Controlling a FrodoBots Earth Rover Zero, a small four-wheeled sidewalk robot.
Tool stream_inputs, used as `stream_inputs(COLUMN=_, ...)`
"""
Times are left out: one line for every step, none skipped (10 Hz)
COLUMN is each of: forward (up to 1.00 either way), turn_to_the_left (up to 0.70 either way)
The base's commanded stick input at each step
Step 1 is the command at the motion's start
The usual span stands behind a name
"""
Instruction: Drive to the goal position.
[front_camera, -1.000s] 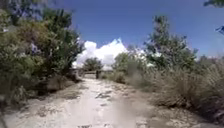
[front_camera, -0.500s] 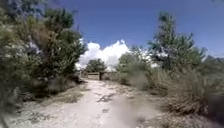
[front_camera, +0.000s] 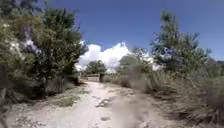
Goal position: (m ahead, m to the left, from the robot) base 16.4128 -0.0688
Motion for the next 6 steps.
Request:
stream_inputs(forward=0.44, turn_to_the_left=0.02)
stream_inputs(forward=0.44, turn_to_the_left=0.02)
stream_inputs(forward=0.44, turn_to_the_left=0.02)
stream_inputs(forward=0.44, turn_to_the_left=0.02)
stream_inputs(forward=0.44, turn_to_the_left=0.02)
stream_inputs(forward=0.44, turn_to_the_left=0.02)
